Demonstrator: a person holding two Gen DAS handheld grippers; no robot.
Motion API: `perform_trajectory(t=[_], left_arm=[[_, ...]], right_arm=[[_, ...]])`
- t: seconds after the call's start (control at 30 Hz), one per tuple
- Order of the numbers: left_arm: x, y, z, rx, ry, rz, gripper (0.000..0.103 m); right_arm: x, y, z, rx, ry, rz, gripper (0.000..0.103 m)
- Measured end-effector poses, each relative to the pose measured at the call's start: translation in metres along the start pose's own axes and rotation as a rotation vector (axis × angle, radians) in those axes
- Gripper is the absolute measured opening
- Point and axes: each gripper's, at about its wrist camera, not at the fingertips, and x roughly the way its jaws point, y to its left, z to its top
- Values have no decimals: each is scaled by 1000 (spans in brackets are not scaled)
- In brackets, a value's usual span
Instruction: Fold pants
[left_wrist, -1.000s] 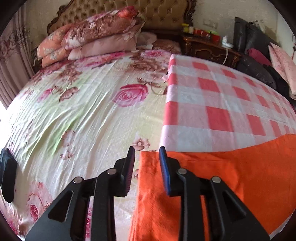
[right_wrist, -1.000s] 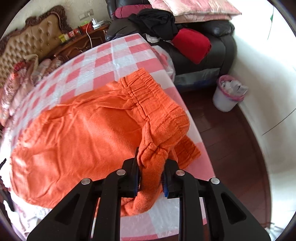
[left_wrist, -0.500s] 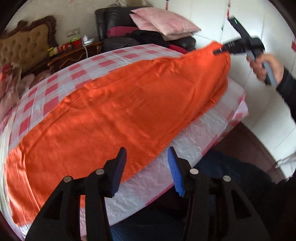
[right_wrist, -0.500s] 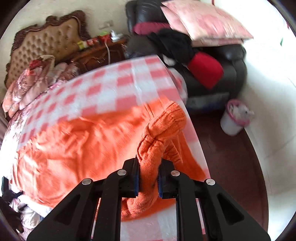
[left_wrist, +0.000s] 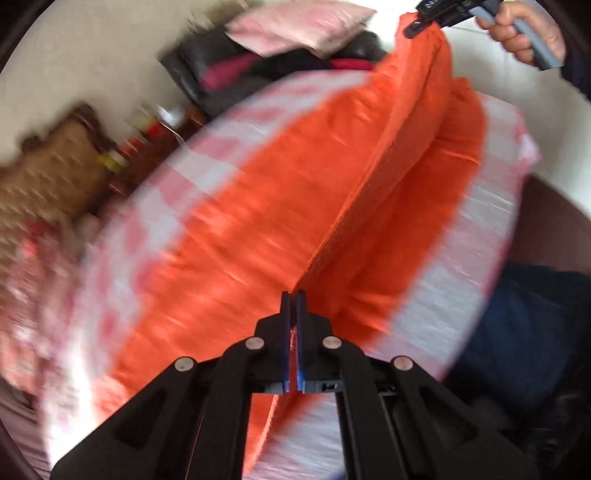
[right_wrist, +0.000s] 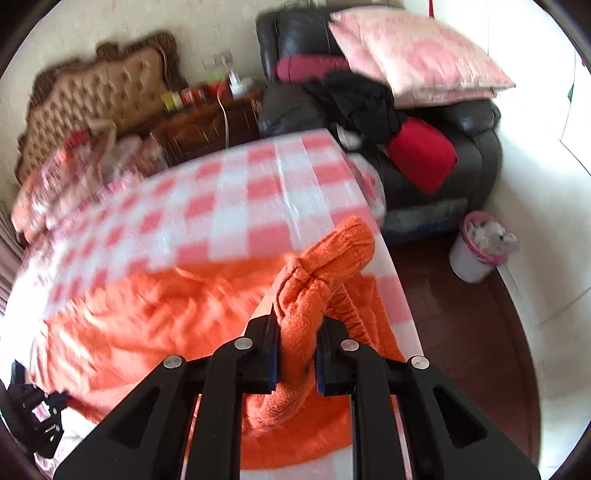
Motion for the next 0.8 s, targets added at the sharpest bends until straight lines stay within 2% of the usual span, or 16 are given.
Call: perform_trajectory(t=[0.03, 0.07, 0.1, 0.13, 0.2, 0.23, 0.3, 0.4, 0.57, 0.63, 0.7, 0.73, 0.77, 0.8], left_arm=[[-15, 5, 6, -7, -64, 92, 2], [-25, 4, 6, -25, -105, 119, 2], [-26, -2, 0, -27, -109, 96, 2], [-19, -16, -10, 2, -79, 56, 2], [1, -40, -32, 52, 3, -31, 2], [4, -46, -37, 52, 8, -42, 2], [7, -46, -42, 18, 3, -30, 2], [10, -42, -42, -23, 4, -36, 2], [10, -51, -45, 6, 10, -32, 8], [11, -46, -47, -56, 6, -53, 8], [11, -42, -47, -99, 3, -52, 12], [9, -44, -48, -103, 0, -42, 17], [8, -43, -49, -109, -1, -15, 33], [6, -43, -51, -118, -5, 11, 43]], right_arm=[[-18, 5, -2, -18, -74, 7, 13], [-27, 7, -5, -32, -104, -5, 13], [-31, 6, -11, -43, -122, -28, 13], [-26, -1, -19, -31, -104, -38, 13], [2, -24, -38, 43, 18, -26, 13], [10, -28, -46, 50, 55, -31, 13], [17, -28, -62, 26, 85, -58, 13], [19, -31, -70, 43, 96, -56, 13], [19, -38, -74, 65, 104, -69, 13], [24, -34, -77, 45, 109, -101, 14], [34, -27, -81, 6, 132, -129, 14], [35, -26, -82, -3, 132, -139, 14], [36, -26, -82, -6, 131, -143, 16], [36, -26, -82, -3, 134, -140, 19]])
